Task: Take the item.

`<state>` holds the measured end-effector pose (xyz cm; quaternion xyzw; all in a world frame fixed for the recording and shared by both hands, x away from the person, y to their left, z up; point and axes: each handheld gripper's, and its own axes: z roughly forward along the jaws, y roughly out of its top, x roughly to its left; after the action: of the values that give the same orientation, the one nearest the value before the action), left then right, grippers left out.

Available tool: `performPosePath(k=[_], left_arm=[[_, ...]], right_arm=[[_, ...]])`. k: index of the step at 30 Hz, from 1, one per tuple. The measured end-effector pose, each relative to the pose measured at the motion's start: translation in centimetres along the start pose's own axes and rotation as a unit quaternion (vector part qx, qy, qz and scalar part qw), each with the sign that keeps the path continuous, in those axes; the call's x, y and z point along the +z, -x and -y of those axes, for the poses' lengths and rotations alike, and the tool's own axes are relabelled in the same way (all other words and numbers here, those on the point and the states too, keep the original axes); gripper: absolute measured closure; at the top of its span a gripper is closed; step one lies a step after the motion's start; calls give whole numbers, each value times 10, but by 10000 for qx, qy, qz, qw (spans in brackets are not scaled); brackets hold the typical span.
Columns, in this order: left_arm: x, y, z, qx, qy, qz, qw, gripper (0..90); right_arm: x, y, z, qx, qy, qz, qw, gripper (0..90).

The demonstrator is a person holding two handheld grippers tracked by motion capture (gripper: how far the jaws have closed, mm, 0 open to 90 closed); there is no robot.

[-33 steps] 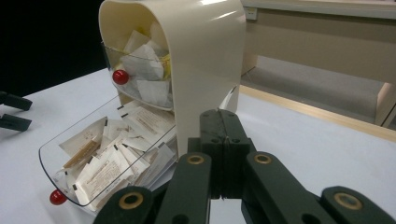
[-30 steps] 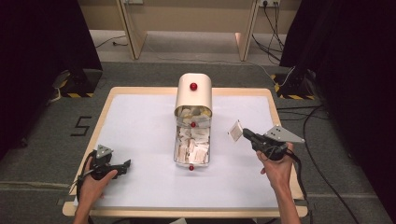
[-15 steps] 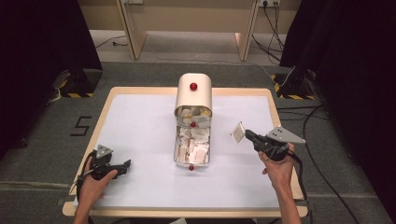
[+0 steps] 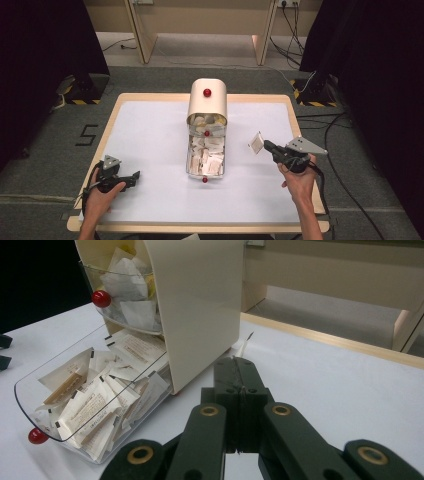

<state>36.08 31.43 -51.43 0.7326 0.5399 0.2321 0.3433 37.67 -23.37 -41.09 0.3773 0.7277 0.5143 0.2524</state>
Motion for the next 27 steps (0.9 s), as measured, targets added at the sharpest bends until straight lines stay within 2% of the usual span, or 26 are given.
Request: performPosePath(k=[27], left_arm=[[0, 0, 0, 1, 0, -1, 10000, 120]], right_arm=[[8, 10, 17, 124, -248, 104, 9996, 900]])
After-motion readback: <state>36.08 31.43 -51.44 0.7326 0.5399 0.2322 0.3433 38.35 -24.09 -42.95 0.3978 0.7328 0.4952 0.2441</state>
